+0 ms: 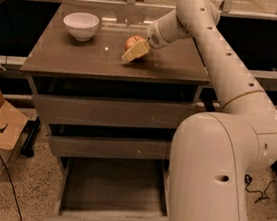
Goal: Place apple into bottom drawer
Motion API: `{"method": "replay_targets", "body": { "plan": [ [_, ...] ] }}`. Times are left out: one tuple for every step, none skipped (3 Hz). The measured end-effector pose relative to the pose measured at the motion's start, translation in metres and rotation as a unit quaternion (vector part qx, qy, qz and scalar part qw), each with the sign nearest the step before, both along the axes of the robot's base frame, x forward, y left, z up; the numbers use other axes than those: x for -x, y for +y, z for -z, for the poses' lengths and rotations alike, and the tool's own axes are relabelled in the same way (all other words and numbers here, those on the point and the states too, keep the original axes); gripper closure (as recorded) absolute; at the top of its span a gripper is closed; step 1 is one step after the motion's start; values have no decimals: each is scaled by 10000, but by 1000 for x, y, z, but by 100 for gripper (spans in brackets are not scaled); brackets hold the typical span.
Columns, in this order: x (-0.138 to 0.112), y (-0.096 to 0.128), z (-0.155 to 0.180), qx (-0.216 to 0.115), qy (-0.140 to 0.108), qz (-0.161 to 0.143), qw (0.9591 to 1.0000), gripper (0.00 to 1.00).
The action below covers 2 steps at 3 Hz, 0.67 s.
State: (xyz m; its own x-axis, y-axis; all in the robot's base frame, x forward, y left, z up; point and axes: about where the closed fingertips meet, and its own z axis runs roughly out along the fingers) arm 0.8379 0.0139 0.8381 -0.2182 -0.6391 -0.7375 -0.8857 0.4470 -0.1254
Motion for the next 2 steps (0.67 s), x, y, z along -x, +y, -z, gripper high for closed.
{"method": "replay_targets", "body": {
  "plan": [
    [4,2,-12,58,-145,-15,9999,41],
    [11,9,-22,97,-239,-80,9996,64]
  ]
}}
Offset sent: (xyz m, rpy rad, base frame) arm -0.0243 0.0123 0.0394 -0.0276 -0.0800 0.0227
